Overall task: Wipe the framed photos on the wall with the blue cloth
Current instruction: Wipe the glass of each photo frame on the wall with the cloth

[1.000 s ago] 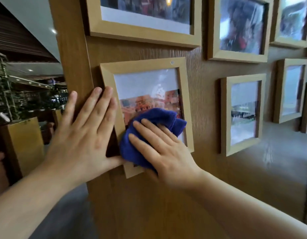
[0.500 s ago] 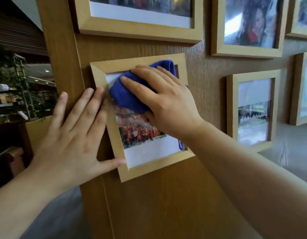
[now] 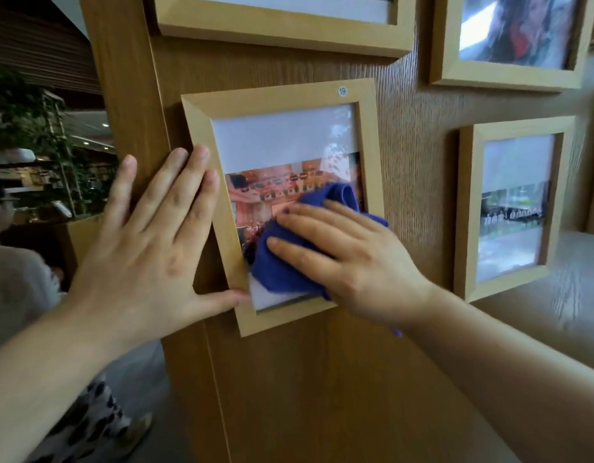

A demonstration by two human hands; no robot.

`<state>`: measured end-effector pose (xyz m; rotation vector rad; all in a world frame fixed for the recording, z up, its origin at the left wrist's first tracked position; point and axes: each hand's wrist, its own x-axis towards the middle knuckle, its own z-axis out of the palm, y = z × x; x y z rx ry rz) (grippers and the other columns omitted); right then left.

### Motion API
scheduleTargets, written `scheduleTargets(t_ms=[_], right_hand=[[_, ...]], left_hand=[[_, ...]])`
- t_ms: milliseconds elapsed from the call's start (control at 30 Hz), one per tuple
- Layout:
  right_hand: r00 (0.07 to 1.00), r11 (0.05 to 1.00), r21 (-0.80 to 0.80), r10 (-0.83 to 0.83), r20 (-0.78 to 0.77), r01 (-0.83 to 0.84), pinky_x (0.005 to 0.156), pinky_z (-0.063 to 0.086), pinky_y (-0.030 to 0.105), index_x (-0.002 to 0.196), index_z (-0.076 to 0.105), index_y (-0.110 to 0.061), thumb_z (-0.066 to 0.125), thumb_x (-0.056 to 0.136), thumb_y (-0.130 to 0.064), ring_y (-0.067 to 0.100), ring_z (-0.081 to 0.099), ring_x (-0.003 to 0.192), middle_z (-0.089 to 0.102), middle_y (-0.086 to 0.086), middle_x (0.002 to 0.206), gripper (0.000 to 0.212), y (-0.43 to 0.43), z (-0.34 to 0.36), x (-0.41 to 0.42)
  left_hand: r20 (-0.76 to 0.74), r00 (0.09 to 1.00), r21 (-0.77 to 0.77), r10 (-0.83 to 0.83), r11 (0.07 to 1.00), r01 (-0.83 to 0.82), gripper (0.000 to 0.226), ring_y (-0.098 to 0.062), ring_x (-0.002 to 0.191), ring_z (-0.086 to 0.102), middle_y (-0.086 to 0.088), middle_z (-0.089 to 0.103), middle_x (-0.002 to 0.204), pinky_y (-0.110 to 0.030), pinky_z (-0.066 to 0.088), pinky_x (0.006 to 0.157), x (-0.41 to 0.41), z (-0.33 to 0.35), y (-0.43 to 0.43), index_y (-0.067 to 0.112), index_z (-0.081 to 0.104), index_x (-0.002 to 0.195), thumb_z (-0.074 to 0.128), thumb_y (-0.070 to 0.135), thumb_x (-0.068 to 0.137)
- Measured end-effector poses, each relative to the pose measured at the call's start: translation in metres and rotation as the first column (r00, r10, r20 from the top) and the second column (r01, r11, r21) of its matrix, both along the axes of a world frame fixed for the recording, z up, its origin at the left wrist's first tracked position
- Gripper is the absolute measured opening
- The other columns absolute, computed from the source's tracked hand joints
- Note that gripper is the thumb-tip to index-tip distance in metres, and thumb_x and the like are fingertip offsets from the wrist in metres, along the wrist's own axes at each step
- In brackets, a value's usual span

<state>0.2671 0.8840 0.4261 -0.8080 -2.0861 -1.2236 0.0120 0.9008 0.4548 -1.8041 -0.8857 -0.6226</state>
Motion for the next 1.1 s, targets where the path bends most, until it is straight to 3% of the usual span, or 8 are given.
scheduleTargets(t_ms=[200, 367, 433, 600, 800, 933, 1100], right_hand=[[0.986, 0.98, 0.201, 0.035, -0.165, -0.001, 0.098, 0.047, 0.049, 0.128, 0.059, -0.007, 0.06, 0.093, -0.011, 0.035, 0.053, 0.123, 0.059, 0.019, 0.13, 0.036, 0.009, 0.06, -0.001], [0.969, 0.984, 0.177, 0.068, -0.237, -0.026, 0.098, 0.044, 0.05, 0.128, 0.06, -0.008, 0.05, 0.096, -0.008, 0.035, 0.05, 0.126, 0.059, 0.018, 0.13, 0.033, 0.009, 0.042, -0.009], [0.975, 0.991, 0.127, 0.071, -0.212, -0.045, 0.1, 0.042, 0.051, 0.128, 0.06, -0.008, 0.041, 0.099, -0.012, 0.035, 0.049, 0.128, 0.058, 0.018, 0.132, 0.034, 0.006, 0.021, -0.011], [0.997, 1.0, 0.019, 0.024, -0.072, -0.023, 0.103, 0.042, 0.05, 0.13, 0.059, -0.013, 0.055, 0.097, -0.017, 0.031, 0.046, 0.132, 0.056, 0.014, 0.136, 0.032, -0.002, -0.029, -0.011], [1.0, 1.0, 0.011, 0.006, -0.005, -0.006, 0.1, 0.045, 0.05, 0.13, 0.058, -0.014, 0.056, 0.096, -0.015, 0.031, 0.047, 0.13, 0.056, 0.014, 0.136, 0.034, -0.005, -0.024, -0.005], [0.994, 0.997, 0.068, -0.027, -0.102, 0.035, 0.097, 0.046, 0.051, 0.13, 0.057, -0.008, 0.052, 0.095, -0.011, 0.034, 0.05, 0.126, 0.057, 0.019, 0.132, 0.035, -0.006, 0.009, -0.004], [0.962, 0.993, 0.101, -0.034, -0.271, 0.063, 0.092, 0.05, 0.04, 0.13, 0.057, -0.008, 0.061, 0.084, -0.003, 0.029, 0.054, 0.12, 0.059, 0.015, 0.129, 0.046, -0.021, 0.032, 0.004]], left_hand=[[0.001, 1.0, -0.017, 0.014, 1.0, -0.014, 0.124, -0.033, 0.151, 0.009, -0.021, 0.008, 0.163, -0.06, 0.005, 0.12, 0.001, 0.001, 0.0, -0.003, 0.012, 0.152, 0.043, 0.084, 0.069], [0.01, 1.0, -0.024, 0.011, 1.0, -0.011, 0.123, -0.032, 0.152, 0.006, -0.02, 0.005, 0.164, -0.058, 0.001, 0.121, 0.001, 0.001, 0.001, -0.002, 0.011, 0.152, 0.039, 0.085, 0.071], [0.001, 1.0, -0.015, 0.004, 1.0, -0.004, 0.122, -0.034, 0.151, 0.008, -0.022, 0.008, 0.163, -0.06, 0.004, 0.12, 0.0, 0.002, 0.001, -0.004, 0.014, 0.151, 0.04, 0.084, 0.071], [0.001, 1.0, 0.008, -0.008, 1.0, 0.008, 0.12, -0.034, 0.151, 0.012, -0.022, 0.011, 0.163, -0.059, 0.006, 0.12, 0.0, 0.002, 0.002, -0.004, 0.017, 0.15, 0.046, 0.08, 0.07], [0.015, 1.0, 0.008, -0.019, 1.0, 0.019, 0.122, -0.033, 0.151, 0.011, -0.021, 0.012, 0.163, -0.059, 0.006, 0.12, 0.001, 0.001, 0.002, -0.004, 0.018, 0.15, 0.049, 0.08, 0.067], [0.012, 0.999, -0.001, -0.031, 1.0, 0.031, 0.125, -0.033, 0.151, 0.01, -0.022, 0.01, 0.163, -0.061, 0.007, 0.12, 0.002, 0.001, 0.001, -0.005, 0.018, 0.15, 0.05, 0.083, 0.067], [0.06, 0.992, -0.023, -0.113, 0.993, 0.115, 0.119, -0.033, 0.151, 0.01, -0.021, 0.013, 0.163, -0.07, 0.017, 0.113, 0.0, -0.001, 0.007, -0.005, 0.022, 0.149, 0.052, 0.079, 0.07]])
